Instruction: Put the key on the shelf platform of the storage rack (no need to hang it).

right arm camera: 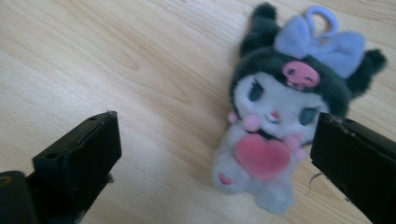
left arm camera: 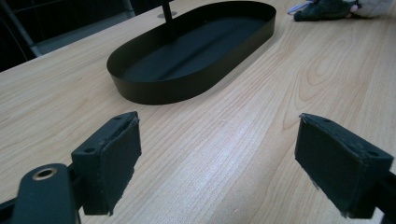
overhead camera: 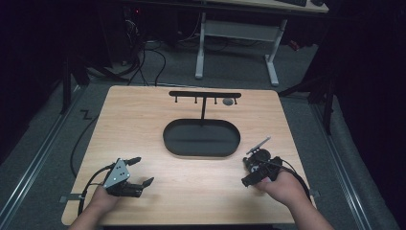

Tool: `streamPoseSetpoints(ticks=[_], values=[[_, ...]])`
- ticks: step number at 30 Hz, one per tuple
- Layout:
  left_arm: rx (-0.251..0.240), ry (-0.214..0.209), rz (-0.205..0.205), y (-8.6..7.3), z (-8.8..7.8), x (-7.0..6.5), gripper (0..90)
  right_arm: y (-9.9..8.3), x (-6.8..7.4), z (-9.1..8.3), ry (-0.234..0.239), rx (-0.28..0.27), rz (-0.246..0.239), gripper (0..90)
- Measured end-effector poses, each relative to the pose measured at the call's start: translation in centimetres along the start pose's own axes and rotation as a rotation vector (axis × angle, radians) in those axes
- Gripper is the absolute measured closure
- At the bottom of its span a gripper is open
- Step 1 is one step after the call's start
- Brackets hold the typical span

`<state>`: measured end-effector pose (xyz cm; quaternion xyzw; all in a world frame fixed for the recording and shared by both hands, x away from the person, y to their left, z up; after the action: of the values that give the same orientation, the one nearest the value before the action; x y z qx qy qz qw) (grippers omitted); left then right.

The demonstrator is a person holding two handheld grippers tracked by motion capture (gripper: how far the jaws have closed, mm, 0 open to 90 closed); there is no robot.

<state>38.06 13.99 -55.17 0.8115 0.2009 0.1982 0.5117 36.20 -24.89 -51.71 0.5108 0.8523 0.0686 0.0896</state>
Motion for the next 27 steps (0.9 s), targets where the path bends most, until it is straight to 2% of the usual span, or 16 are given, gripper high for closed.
streamPoseSetpoints(ticks=[1,3,4,10,14,18,19,26,27], values=[[0.001,0.0,0.001,0.0,0.0,0.0,15.4,-0.2,-0.2,-0.1,-0.003,0.009,0.023,1.0],[0.001,-0.001,0.002,0.0,0.0,0.0,15.4,-0.3,-0.6,0.0,-0.009,0.007,0.022,0.9],[0.001,-0.001,0.002,0.0,0.0,0.0,15.4,-0.5,-0.8,0.1,0.003,0.01,0.037,0.8],[-0.002,-0.001,-0.005,0.0,0.0,0.1,15.4,-1.5,-2.3,0.6,-0.009,0.035,0.092,1.5],[-0.001,-0.001,-0.002,0.0,0.0,0.0,15.4,-2.0,-3.0,1.0,-0.017,0.042,0.141,5.7],[0.001,-0.001,0.0,0.0,0.0,0.0,15.4,-2.5,-3.5,1.9,-0.035,0.047,0.15,14.8],[0.001,-0.001,0.0,0.0,0.0,0.0,15.4,-2.5,-3.5,1.9,-0.035,0.047,0.15,14.8],[0.002,-0.003,-0.001,0.0,0.0,0.0,15.4,-3.1,-3.1,3.3,0.021,0.072,0.167,19.0],[0.002,-0.003,-0.001,0.0,0.0,0.0,15.4,-3.2,-3.0,3.5,0.029,0.074,0.184,19.6]])
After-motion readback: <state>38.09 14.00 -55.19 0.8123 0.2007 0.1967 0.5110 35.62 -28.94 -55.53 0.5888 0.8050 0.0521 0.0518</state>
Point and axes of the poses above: each handheld gripper's, and its own axes: z roughly forward along the jaws, y roughly out of its top, x roughly to its left, the point moved 8 cm from there along z, roughly forward along the jaws, and after that the axes turned 2 degrees about -y, right-handed, at the moved point
